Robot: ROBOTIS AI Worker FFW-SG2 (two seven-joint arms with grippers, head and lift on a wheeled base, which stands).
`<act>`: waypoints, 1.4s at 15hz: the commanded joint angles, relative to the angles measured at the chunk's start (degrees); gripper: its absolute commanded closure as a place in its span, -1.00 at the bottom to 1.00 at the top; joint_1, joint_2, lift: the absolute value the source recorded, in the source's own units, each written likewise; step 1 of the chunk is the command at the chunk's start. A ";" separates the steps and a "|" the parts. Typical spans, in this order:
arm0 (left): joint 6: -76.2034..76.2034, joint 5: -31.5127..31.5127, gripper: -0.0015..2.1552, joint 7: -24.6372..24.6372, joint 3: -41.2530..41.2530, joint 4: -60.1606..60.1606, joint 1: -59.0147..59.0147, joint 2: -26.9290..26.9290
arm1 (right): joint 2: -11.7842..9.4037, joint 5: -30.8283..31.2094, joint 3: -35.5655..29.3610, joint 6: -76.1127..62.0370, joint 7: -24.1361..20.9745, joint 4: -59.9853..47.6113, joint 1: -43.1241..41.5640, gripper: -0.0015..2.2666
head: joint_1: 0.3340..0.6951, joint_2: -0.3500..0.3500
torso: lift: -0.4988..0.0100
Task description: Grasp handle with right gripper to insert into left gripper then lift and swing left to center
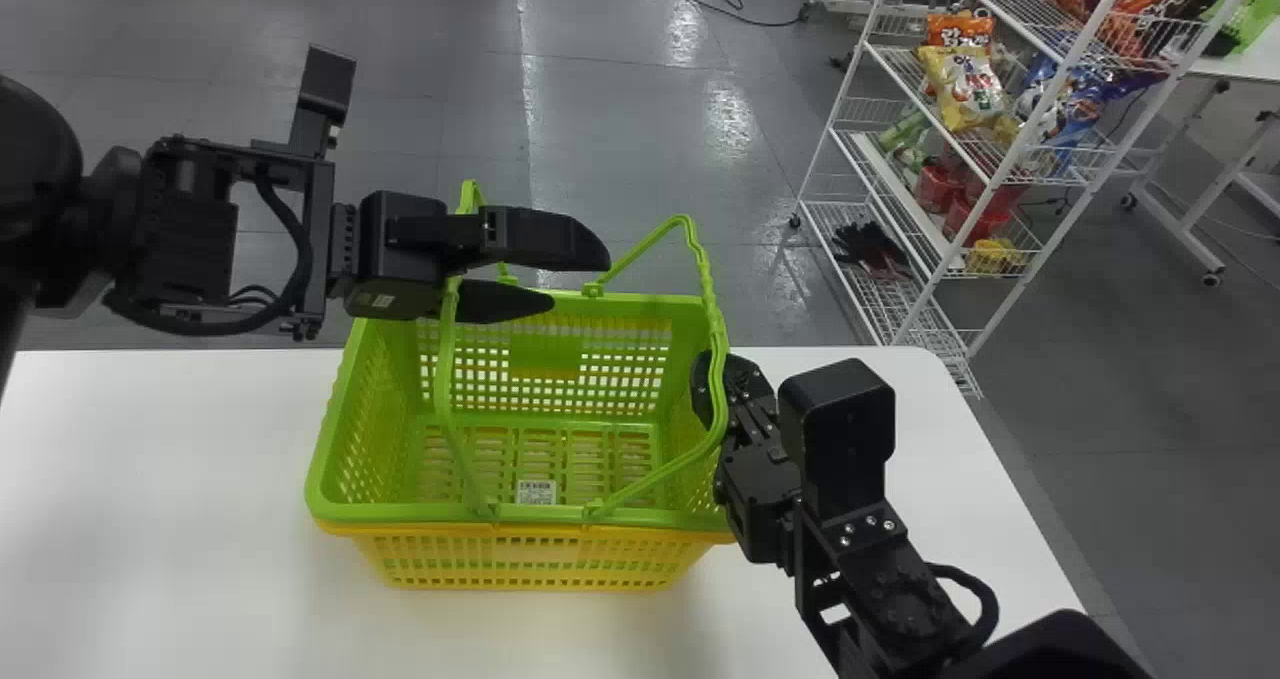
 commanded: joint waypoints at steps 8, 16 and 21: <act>-1.94 -2.80 -0.93 -0.77 -1.98 0.69 -0.94 -0.85 | 1.23 2.91 4.53 1.60 -0.08 -1.11 -0.20 0.93 | 1.00 -0.50 | 0.60; -1.94 -3.94 -0.93 -0.77 -2.95 1.39 -2.00 -2.52 | 1.67 3.70 7.08 2.30 -0.34 -1.11 -0.99 0.93 | 1.00 -0.47 | 0.60; -1.94 -4.56 -0.93 -0.68 -3.65 1.74 -2.52 -3.75 | 1.67 3.79 8.22 2.48 -0.69 -1.03 -1.87 0.93 | 1.00 -0.48 | 0.60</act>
